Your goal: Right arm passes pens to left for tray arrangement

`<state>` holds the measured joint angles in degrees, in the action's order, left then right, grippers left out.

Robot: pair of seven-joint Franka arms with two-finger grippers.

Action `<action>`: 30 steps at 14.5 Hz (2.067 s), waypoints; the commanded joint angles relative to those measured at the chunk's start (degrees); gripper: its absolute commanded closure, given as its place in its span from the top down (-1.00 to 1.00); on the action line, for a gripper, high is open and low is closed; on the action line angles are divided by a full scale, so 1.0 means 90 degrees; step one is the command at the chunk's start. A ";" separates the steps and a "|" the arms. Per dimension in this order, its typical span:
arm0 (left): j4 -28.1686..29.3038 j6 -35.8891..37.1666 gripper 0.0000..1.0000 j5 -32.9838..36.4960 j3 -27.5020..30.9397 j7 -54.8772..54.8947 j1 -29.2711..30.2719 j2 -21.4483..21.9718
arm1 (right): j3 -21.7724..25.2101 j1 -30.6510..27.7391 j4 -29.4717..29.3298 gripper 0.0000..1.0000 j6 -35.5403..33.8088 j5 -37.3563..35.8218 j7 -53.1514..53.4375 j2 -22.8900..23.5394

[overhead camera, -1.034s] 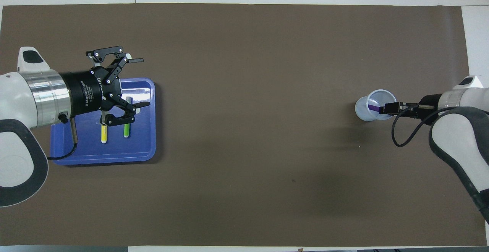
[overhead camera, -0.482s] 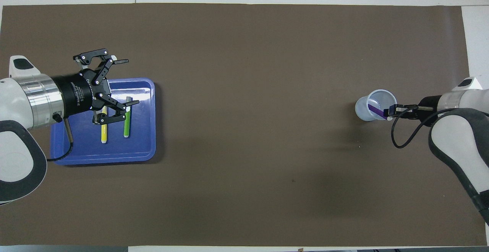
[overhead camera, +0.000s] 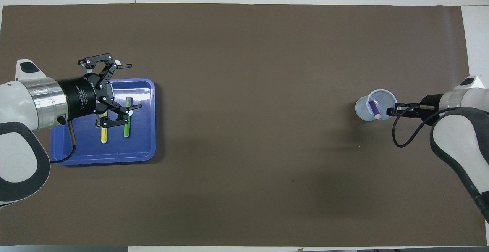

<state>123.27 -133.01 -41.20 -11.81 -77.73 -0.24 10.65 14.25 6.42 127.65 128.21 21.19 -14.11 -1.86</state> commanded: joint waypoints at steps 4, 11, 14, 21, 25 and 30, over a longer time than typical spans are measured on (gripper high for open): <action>0.0219 0.0101 1.00 -0.0022 0.0003 -0.0055 0.0007 0.0233 | -0.0536 0.0049 -0.0364 0.55 -0.0047 -0.1071 0.1756 0.0089; 0.0248 0.0101 1.00 -0.0022 0.0003 -0.0055 -0.0003 0.0242 | -0.0929 0.0039 -0.0306 0.76 -0.0359 -0.2693 0.3743 0.0099; 0.0239 0.0354 1.00 -0.0022 0.0013 -0.0055 0.0007 0.0262 | -0.0929 0.0049 -0.0296 0.69 -0.0457 -0.2774 0.3901 0.0089; 0.0366 0.0804 1.00 0.0134 0.0003 -0.0016 -0.0081 0.0418 | -0.0939 0.0049 -0.0170 0.44 -0.0408 -0.2774 0.3882 0.0060; 0.0366 0.0824 1.00 0.0134 0.0003 -0.0016 -0.0081 0.0418 | -0.1027 0.0049 -0.0160 -0.04 -0.0359 -0.2774 0.3892 0.0060; 0.0376 0.0814 1.00 0.0134 0.0003 -0.0016 -0.0081 0.0418 | -0.1046 0.0049 -0.0189 -0.66 -0.0301 -0.2764 0.3872 0.0080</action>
<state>124.95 -126.16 -40.79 -12.17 -77.69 -0.52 12.60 5.45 7.18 125.78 124.85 -2.37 19.68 -0.97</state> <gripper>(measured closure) 0.000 0.678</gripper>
